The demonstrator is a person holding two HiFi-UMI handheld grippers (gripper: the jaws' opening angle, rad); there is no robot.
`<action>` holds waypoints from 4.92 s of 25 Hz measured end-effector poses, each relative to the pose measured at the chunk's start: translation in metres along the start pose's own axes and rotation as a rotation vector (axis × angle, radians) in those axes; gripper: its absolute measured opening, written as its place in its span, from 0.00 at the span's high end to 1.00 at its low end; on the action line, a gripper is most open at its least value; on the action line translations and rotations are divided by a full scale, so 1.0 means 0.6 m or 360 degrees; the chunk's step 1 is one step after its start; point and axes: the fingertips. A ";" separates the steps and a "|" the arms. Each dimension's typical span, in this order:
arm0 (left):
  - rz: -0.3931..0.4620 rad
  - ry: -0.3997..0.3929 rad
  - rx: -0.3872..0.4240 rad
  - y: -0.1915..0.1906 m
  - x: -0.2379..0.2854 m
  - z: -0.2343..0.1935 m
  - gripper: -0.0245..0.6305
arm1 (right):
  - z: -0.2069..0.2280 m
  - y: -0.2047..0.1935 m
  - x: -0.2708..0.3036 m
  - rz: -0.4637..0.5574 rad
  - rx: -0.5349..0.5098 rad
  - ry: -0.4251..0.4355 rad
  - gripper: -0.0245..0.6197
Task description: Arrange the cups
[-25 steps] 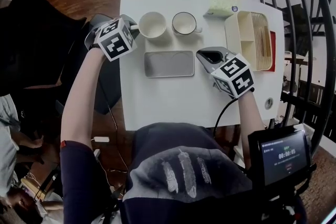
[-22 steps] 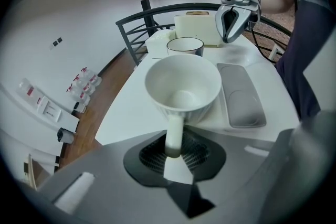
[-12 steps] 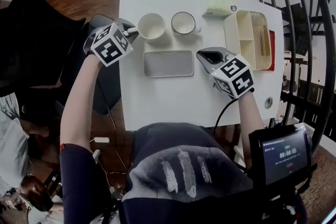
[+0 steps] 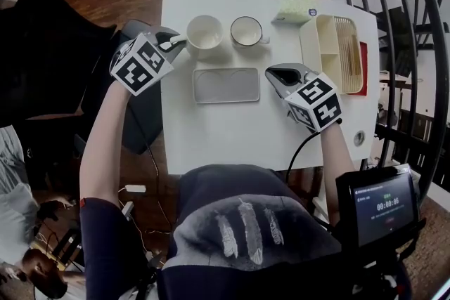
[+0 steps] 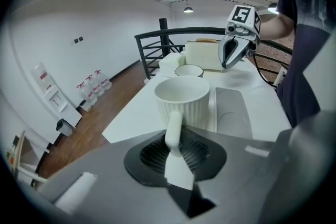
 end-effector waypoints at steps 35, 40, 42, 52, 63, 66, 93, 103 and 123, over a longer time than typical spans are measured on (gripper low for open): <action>0.0384 -0.0061 0.0026 0.065 -0.034 0.157 0.87 | 0.003 -0.009 -0.029 0.0048 -0.0016 -0.0022 0.95; 0.0433 -0.0033 -0.0015 0.062 -0.026 0.149 0.87 | 0.001 -0.008 -0.030 0.0045 -0.0021 -0.0015 0.95; 0.0450 -0.0042 -0.0051 0.058 -0.022 0.150 0.87 | 0.000 -0.008 -0.029 0.0041 -0.0027 -0.0015 0.95; 0.0415 -0.0024 -0.0029 0.014 0.000 0.166 0.83 | 0.001 -0.012 -0.030 0.0027 -0.0052 -0.0010 0.95; 0.0388 -0.0008 -0.0143 -0.004 -0.016 0.165 0.75 | 0.001 -0.008 -0.029 0.0044 -0.0055 -0.0004 0.95; 0.0390 -0.0026 -0.0161 -0.013 -0.041 0.176 0.70 | 0.003 -0.008 -0.031 0.0046 -0.0045 -0.0010 0.95; 0.1055 -0.0040 -0.0383 0.199 -0.102 0.120 0.94 | 0.005 0.020 -0.055 0.0176 -0.0090 0.0007 0.95; 0.1023 -0.0012 -0.0370 0.211 -0.110 0.116 0.94 | -0.003 0.026 -0.054 0.0184 -0.0098 0.0033 0.95; 0.1047 0.0070 -0.0409 0.201 -0.115 0.101 0.94 | -0.005 0.020 -0.048 0.0170 -0.0094 0.0039 0.95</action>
Point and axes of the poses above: the fingertips, and each gripper's own axes: x forward along the fingers, z to its right, y out of its top, and after that the axes turned 12 degrees about x, right-handed
